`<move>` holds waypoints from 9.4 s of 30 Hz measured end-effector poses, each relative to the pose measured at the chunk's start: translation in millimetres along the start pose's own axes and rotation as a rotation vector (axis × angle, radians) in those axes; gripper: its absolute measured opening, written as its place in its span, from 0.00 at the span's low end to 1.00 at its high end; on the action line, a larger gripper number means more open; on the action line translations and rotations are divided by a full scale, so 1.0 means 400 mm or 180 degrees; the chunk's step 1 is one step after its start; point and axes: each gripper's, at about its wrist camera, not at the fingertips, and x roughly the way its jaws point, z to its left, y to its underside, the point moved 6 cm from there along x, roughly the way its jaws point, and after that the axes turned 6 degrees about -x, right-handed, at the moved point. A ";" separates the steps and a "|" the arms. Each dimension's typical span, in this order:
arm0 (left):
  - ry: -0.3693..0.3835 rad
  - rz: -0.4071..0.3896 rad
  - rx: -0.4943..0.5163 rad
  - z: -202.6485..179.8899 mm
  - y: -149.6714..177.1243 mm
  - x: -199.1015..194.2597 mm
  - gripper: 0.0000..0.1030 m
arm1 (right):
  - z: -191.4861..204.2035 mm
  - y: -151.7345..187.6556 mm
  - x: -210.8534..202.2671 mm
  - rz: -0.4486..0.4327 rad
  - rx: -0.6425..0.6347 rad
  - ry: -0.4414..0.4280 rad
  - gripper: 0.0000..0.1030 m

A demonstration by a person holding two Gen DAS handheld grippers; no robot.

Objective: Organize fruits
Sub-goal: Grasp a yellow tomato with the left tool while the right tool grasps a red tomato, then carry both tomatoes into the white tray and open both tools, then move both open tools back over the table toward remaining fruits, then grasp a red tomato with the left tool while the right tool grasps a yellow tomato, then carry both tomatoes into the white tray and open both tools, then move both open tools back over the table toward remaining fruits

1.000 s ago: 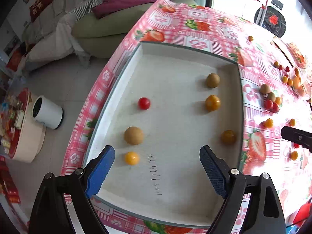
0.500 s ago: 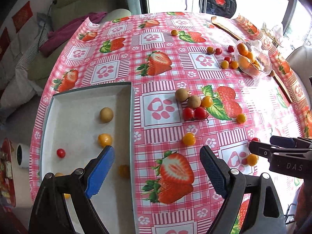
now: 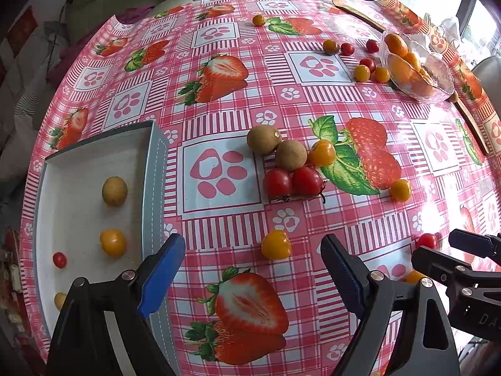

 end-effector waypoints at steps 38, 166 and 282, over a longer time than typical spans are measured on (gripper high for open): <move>0.0295 0.0006 -0.0546 0.160 0.050 -0.129 0.20 | 0.080 -0.022 -0.049 -0.0119 -0.0176 -0.0278 0.21; 0.0231 -0.0139 0.0351 -0.078 -0.090 0.052 0.34 | 0.074 0.067 0.017 -0.0042 -0.0456 0.0244 0.55; -0.0163 -0.0411 -0.0220 0.279 -0.019 -0.123 0.71 | 0.338 -0.167 -0.049 -0.0334 -0.0695 -0.0323 0.69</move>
